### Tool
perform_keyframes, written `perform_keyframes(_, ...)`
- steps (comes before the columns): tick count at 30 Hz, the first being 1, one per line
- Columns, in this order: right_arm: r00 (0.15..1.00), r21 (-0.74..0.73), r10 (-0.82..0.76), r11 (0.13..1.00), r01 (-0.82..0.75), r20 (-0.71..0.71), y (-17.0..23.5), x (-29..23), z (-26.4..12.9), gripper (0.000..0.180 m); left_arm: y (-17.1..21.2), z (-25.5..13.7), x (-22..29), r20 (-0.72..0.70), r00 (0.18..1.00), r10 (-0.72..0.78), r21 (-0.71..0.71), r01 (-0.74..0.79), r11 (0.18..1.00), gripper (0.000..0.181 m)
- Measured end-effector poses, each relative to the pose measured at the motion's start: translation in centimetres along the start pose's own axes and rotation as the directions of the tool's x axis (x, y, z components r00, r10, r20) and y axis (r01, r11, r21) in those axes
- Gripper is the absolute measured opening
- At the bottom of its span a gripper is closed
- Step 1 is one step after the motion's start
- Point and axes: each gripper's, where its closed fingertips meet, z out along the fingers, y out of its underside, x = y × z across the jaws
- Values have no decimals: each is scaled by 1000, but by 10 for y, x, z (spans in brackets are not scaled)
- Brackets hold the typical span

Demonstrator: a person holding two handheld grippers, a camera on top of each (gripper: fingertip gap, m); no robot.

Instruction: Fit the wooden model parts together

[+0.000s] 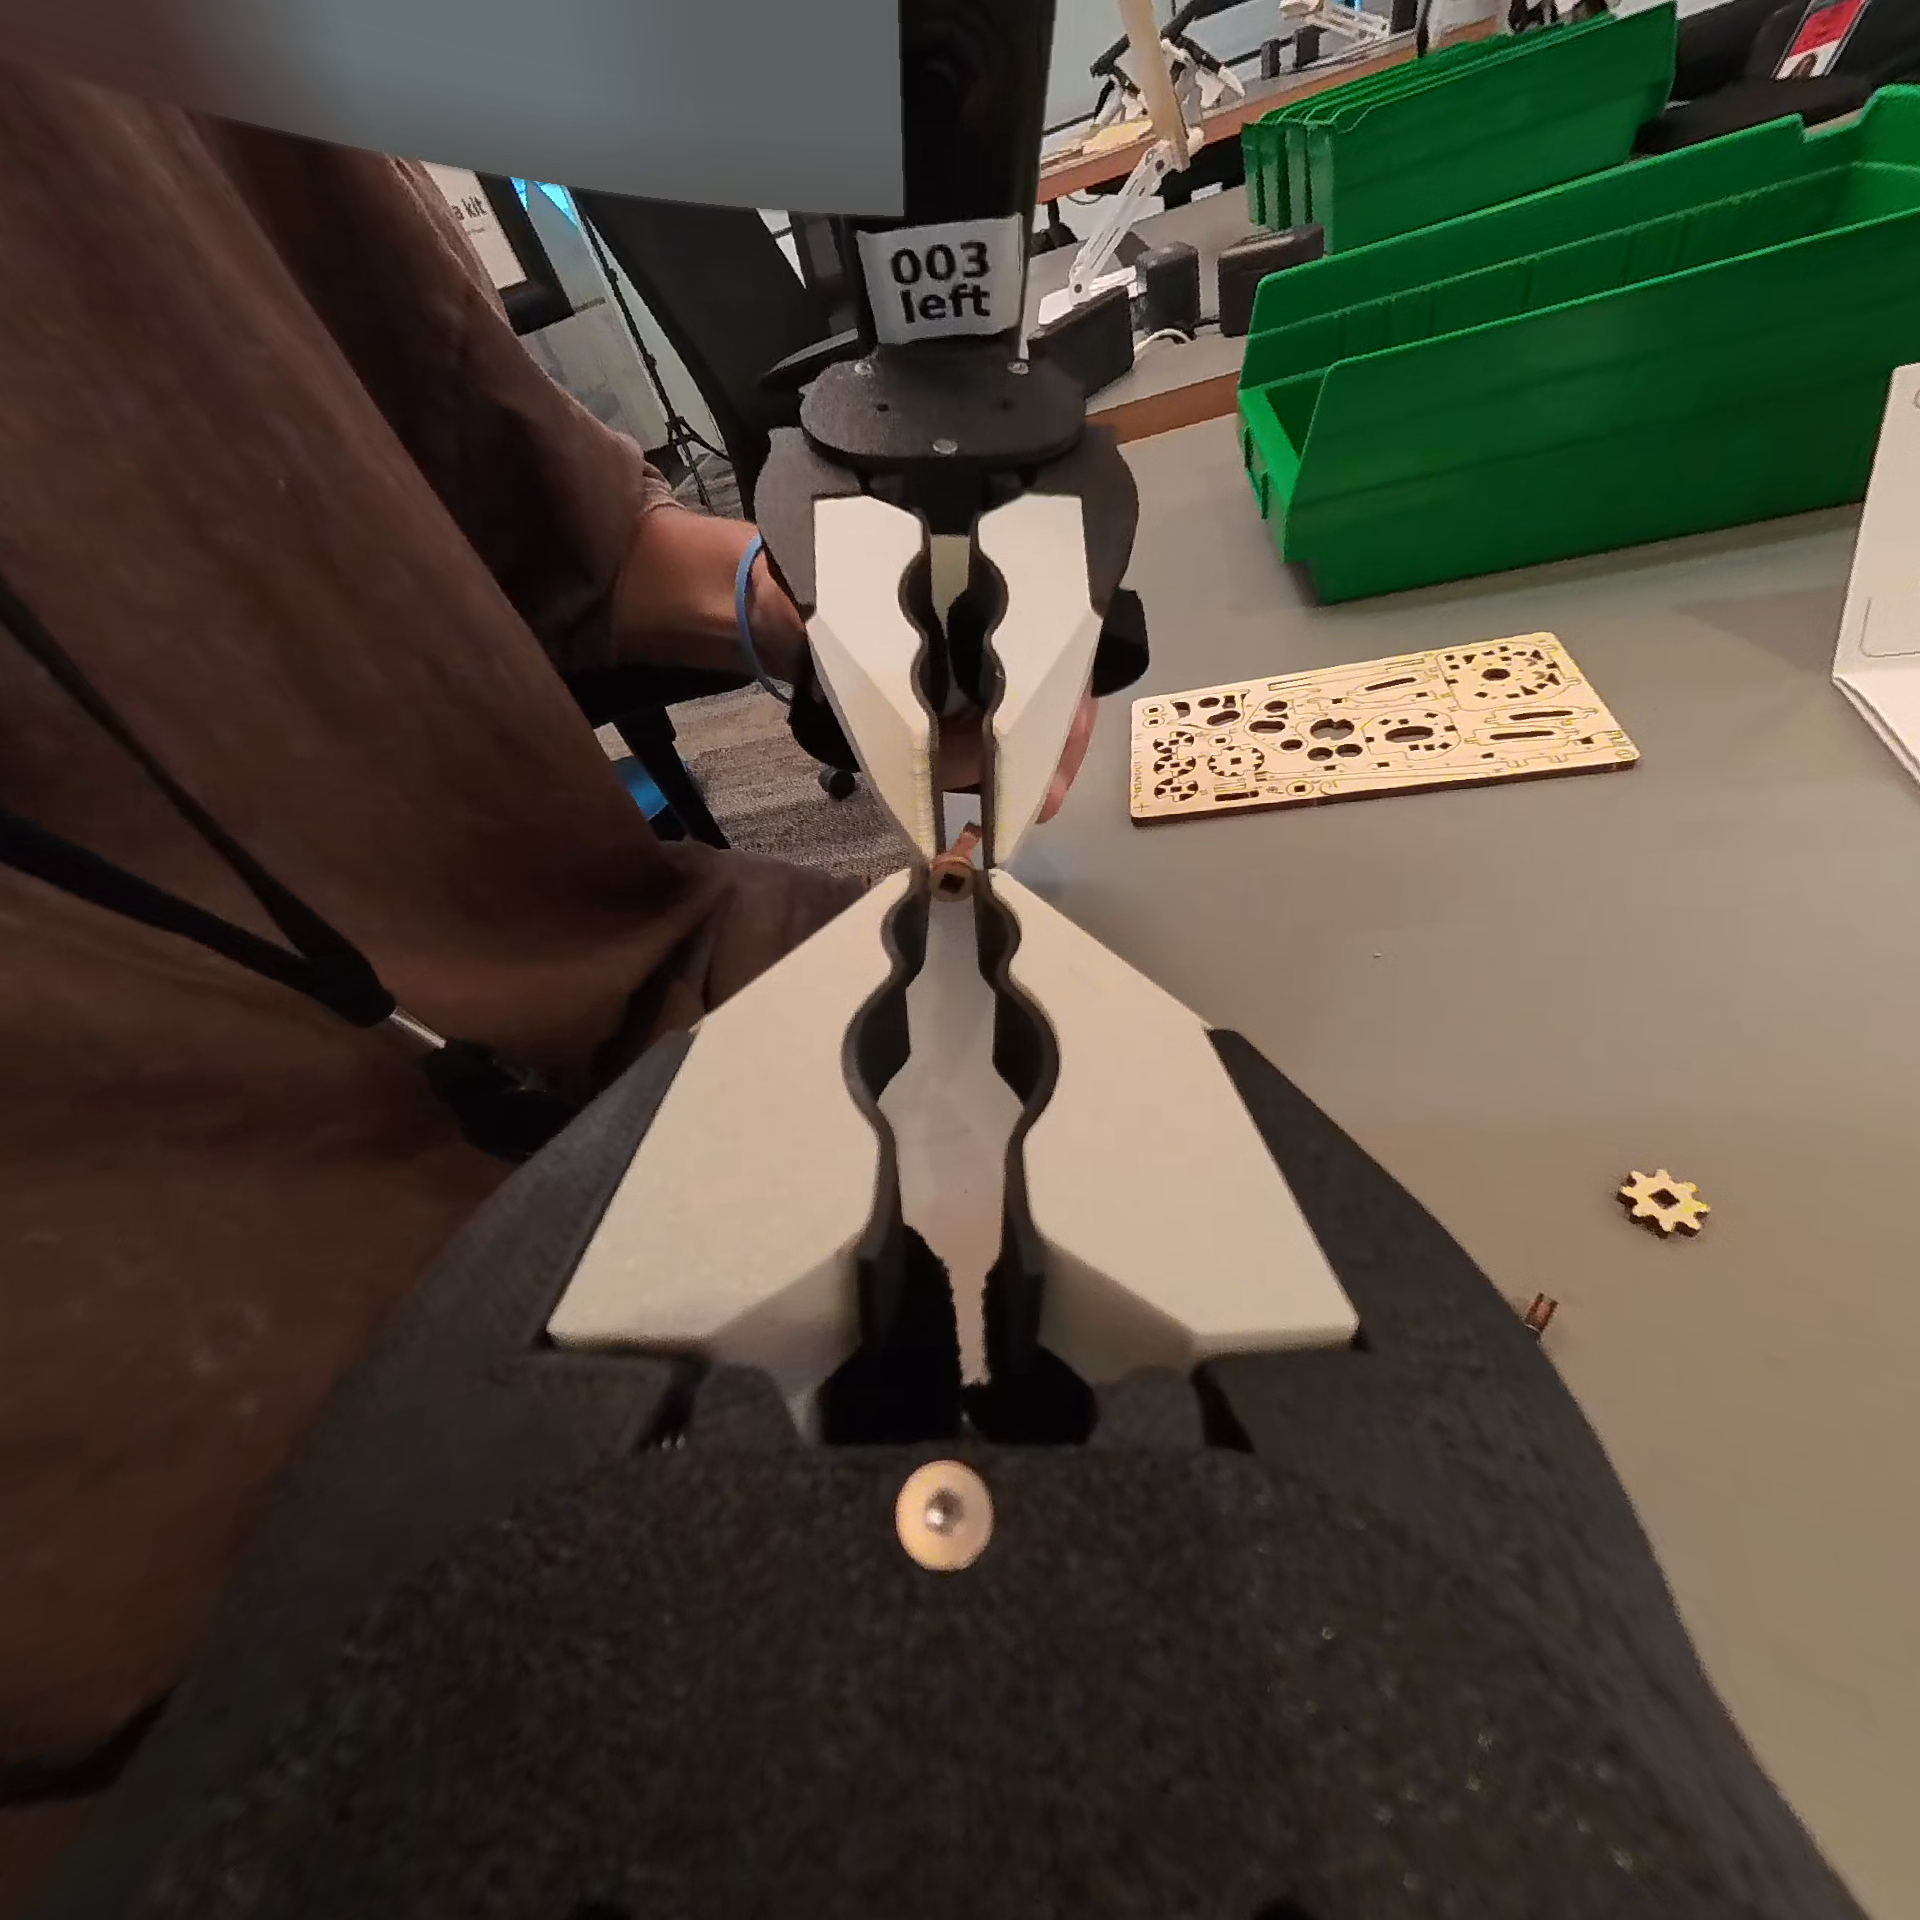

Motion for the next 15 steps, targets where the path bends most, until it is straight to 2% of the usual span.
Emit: perform_keyframes(15,999,-11,-35,999,35,-31,0,1,-1,8,4,1,2,8,999,42,-36,-42,998,1)
